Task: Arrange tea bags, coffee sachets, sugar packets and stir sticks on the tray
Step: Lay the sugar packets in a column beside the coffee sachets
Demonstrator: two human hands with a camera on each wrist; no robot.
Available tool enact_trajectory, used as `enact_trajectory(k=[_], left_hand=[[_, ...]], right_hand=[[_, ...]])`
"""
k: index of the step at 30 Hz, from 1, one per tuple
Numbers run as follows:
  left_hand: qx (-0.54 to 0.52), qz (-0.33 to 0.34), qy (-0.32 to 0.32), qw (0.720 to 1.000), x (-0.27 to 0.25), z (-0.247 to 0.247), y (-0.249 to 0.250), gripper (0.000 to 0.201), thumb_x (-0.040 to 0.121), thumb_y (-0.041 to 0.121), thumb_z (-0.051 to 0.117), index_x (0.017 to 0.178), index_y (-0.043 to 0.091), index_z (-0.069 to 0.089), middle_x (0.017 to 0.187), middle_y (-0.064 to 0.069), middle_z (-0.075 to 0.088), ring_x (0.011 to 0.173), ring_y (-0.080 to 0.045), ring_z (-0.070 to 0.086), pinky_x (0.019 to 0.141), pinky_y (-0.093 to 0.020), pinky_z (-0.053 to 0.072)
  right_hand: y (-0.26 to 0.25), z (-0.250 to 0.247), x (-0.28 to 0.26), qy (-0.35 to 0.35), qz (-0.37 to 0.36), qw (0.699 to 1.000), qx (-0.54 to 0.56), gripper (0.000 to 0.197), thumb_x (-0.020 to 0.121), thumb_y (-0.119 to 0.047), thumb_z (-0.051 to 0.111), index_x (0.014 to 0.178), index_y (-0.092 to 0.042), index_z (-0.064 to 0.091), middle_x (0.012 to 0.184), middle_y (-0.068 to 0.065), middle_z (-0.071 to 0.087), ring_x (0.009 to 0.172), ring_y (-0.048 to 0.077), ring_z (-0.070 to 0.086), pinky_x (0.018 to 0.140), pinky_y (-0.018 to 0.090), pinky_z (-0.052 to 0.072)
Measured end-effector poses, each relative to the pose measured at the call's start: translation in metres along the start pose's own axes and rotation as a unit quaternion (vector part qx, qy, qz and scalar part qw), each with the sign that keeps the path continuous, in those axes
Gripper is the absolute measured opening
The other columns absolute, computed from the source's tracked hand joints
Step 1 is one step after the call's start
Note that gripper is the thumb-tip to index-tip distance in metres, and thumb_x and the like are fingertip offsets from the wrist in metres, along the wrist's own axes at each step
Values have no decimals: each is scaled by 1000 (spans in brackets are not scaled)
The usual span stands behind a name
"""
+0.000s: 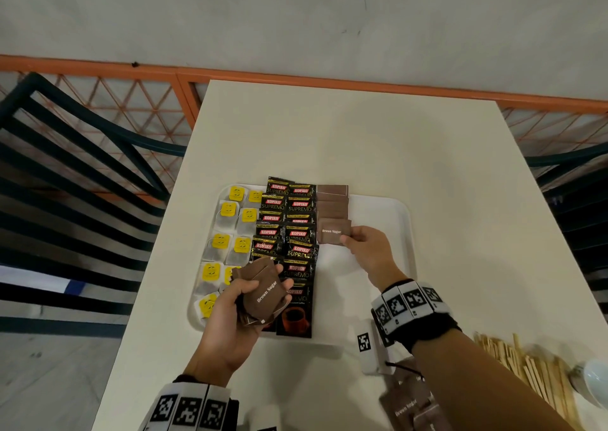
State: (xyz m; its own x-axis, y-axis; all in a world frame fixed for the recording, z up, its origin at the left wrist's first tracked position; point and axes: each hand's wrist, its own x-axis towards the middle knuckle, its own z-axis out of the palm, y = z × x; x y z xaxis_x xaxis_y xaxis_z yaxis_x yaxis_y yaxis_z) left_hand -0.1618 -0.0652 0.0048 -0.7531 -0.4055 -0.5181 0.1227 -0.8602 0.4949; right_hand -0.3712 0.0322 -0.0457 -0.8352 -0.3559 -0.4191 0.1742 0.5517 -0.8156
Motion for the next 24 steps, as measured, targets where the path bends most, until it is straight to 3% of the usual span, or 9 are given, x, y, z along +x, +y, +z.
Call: enact_trajectory(k=[5, 9, 11, 15, 18, 21, 24], left_hand=[[9, 3, -4, 1000, 0, -1, -2, 41, 75, 4, 43, 113, 1, 59, 108, -16, 66, 93, -35, 66, 75, -39, 58], [24, 9, 1, 1000, 1, -1, -3, 41, 75, 5, 46, 115, 2, 59, 108, -16, 67, 93, -35, 66, 75, -39, 58], [44, 11, 10, 999, 2, 0, -2, 39, 74, 6, 49, 111, 6, 62, 104, -13, 70, 88, -32, 69, 73, -37, 58], [92, 10, 45, 995, 4, 0, -2, 32, 80, 5, 52, 108, 14, 64, 94, -11, 73, 73, -27, 71, 60, -29, 57], [111, 12, 72, 991, 7, 1, -4, 25, 86, 1, 51, 103, 14, 64, 79, -5, 74, 67, -16, 71, 53, -24, 55], [118, 13, 75, 990, 8, 3, -6, 23, 85, -2, 52, 98, 12, 64, 77, -4, 74, 67, -15, 71, 52, -25, 55], [124, 18, 79, 989, 8, 5, -6, 23, 84, -4, 54, 96, 12, 65, 78, -4, 74, 68, -15, 71, 52, -25, 55]], right_hand=[[-1, 5, 0, 32, -7, 999, -38, 13, 82, -14, 65, 94, -8, 65, 77, -4, 60, 83, 14, 55, 76, 24, 40], [-1, 7, -1, 59, -16, 997, -41, 17, 82, -13, 66, 96, -7, 60, 71, -10, 54, 77, 11, 52, 61, 14, 37], [-1, 8, -3, 72, -22, 996, -38, 18, 81, -12, 66, 96, -6, 58, 70, -10, 53, 74, 10, 51, 59, 11, 36], [-3, 9, -5, 90, -30, 994, -50, 30, 80, -14, 68, 104, -5, 52, 85, 6, 59, 79, 17, 53, 68, 23, 37], [-6, 9, -10, 95, -37, 993, -61, 32, 82, -19, 66, 107, -6, 51, 93, 10, 58, 81, 19, 52, 67, 23, 37], [-14, 10, -26, 54, -67, 994, -63, 17, 87, -23, 60, 98, -10, 56, 86, 0, 57, 78, 14, 52, 60, 15, 37], [-22, 11, -49, -82, -98, 989, -76, 20, 93, -33, 50, 92, -15, 59, 81, -5, 58, 69, 5, 51, 61, 15, 39]])
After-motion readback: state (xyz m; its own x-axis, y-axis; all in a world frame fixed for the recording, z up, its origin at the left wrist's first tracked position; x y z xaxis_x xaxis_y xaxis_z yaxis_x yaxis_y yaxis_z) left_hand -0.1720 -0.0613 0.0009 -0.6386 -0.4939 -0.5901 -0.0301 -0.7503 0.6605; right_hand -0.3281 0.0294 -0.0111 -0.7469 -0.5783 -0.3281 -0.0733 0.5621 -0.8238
